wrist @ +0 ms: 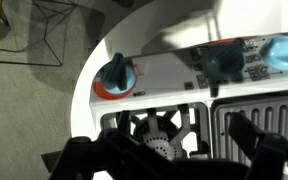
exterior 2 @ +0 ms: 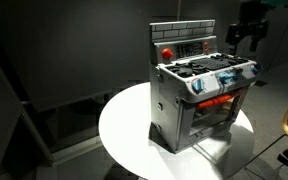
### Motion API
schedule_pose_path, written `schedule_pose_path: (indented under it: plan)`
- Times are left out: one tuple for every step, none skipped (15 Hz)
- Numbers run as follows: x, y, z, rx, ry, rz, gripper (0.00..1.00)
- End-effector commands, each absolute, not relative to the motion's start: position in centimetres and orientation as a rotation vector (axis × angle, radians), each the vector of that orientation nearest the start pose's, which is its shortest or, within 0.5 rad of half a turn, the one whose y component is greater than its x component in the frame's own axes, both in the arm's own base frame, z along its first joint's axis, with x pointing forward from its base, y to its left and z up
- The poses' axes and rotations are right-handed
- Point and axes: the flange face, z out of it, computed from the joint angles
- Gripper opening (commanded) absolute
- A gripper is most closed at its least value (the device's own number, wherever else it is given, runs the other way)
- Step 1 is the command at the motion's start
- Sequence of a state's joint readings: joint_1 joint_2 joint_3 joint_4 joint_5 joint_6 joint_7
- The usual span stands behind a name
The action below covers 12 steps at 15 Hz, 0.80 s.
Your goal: Push the top right button on the toy stove
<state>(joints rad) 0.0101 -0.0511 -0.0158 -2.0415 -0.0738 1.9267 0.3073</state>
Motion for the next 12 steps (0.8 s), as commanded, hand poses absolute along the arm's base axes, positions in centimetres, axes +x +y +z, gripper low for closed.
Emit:
schedule_pose_path:
  plan:
    - [49.4,-0.3,47.7,-3.194,0.374,0.1,1.0]
    - [48.8,-0.2,48.0,-3.197,0.364,0.101,1.0]
    - [48.4,-0.1,48.3,-3.198,0.36,0.104,1.0]
    - [47.9,-0.1,48.4,-3.199,0.36,0.109,1.0]
    - [47.6,0.0,48.6,-3.202,0.354,0.109,1.0]
    - [49.0,0.0,48.1,-3.196,0.388,0.105,1.0]
    - [48.7,0.1,48.2,-3.197,0.386,0.101,1.0]
    - [48.7,0.1,48.2,-3.197,0.385,0.102,1.0]
    - [48.8,0.1,48.1,-3.197,0.385,0.107,1.0]
    - [48.8,0.1,47.9,-3.197,0.385,0.11,1.0]
    - [48.8,0.1,47.8,-3.197,0.386,0.114,1.0]
    - [48.9,0.1,47.7,-3.198,0.386,0.117,1.0]
